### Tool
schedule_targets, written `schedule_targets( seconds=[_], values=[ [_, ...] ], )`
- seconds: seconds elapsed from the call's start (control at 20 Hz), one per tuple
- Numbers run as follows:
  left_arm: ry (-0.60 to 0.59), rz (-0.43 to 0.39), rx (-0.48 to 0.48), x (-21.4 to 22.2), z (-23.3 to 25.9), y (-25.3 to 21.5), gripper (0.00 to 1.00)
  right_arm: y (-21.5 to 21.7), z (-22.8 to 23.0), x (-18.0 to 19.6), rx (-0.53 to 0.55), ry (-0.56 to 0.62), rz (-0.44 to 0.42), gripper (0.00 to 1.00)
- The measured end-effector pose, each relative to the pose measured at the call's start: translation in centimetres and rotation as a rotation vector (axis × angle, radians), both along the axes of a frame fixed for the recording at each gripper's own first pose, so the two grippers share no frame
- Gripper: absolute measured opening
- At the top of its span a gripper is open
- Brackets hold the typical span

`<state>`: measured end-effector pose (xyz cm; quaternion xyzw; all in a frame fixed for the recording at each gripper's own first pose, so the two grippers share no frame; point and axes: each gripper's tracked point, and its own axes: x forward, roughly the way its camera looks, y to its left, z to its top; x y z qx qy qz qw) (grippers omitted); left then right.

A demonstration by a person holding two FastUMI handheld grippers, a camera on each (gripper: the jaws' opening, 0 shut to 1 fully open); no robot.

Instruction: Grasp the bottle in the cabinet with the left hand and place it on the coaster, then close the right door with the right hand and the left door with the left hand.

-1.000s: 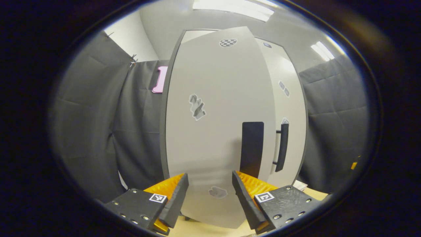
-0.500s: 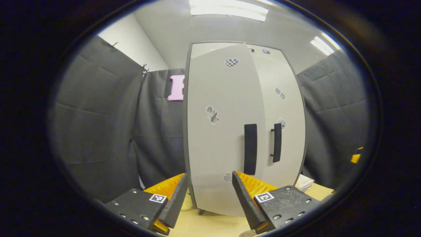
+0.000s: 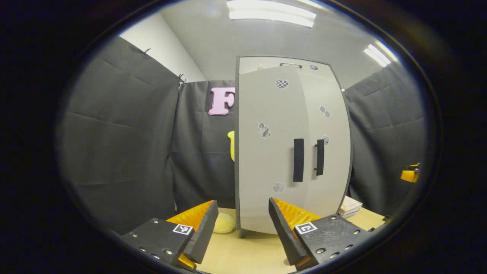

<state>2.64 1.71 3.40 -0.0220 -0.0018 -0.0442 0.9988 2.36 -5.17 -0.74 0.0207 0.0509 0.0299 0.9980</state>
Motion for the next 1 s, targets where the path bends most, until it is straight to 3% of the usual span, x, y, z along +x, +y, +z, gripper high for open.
schedule_targets(
  seconds=[0.4,1.0],
  values=[
    [0.008,0.027,0.027,-4.1,-1.4,4.5,0.82,3.1,1.1,-2.5,-0.006,-0.029,0.011,0.96],
    [0.023,0.022,0.039,-8.4,-3.4,4.1,0.82,3.7,0.6,-5.5,-0.003,-0.038,0.01,0.96]
  ],
)
